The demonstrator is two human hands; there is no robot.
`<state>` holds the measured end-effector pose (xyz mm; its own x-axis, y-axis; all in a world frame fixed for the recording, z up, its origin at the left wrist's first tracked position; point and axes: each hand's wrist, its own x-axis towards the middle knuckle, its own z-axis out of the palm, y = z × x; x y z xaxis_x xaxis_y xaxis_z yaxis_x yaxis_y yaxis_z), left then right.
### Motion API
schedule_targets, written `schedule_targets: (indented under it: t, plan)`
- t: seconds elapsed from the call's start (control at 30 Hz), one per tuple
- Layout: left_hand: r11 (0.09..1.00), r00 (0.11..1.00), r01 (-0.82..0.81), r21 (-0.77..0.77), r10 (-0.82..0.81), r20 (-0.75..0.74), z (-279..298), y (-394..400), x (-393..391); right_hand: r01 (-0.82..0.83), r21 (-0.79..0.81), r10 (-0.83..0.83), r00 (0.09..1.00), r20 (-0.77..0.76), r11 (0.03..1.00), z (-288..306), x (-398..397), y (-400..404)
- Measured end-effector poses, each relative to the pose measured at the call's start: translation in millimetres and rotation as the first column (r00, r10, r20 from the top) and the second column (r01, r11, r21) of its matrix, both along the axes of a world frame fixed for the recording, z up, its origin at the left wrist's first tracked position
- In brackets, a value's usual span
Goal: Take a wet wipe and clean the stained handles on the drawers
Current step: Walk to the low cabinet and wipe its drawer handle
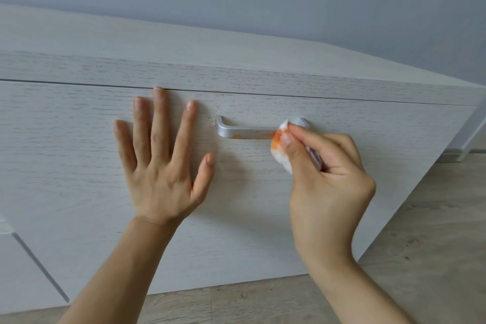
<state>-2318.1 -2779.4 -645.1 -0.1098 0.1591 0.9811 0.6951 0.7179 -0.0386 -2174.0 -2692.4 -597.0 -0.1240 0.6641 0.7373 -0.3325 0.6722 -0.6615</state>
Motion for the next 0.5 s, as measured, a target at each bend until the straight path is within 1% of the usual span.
schedule_targets:
  t: [0.13, 0.27, 0.37, 0.5]
  plan:
    - [1.0, 1.0, 0.001, -0.002, -0.001, 0.003, 0, 0, 1, -0.02, 0.035, 0.02, 1.0, 0.012, 0.999, 2, -3, -6]
    - [1.0, 1.0, 0.003, -0.002, -0.003, 0.004, 1, -1, 0, 0.012, 0.013, -0.012, 1.0, 0.029, 1.0, 2, 6, 3]
    - [1.0, 1.0, 0.002, -0.002, -0.002, 0.011, 1, -1, 1, 0.031, 0.045, -0.034, 0.998, 0.061, 0.999, 3, 0, -4]
    - [1.0, 1.0, 0.003, -0.003, -0.003, 0.011, 1, 0, 2, -0.025, 0.073, 0.017, 0.994, 0.108, 0.997, 3, -5, -10]
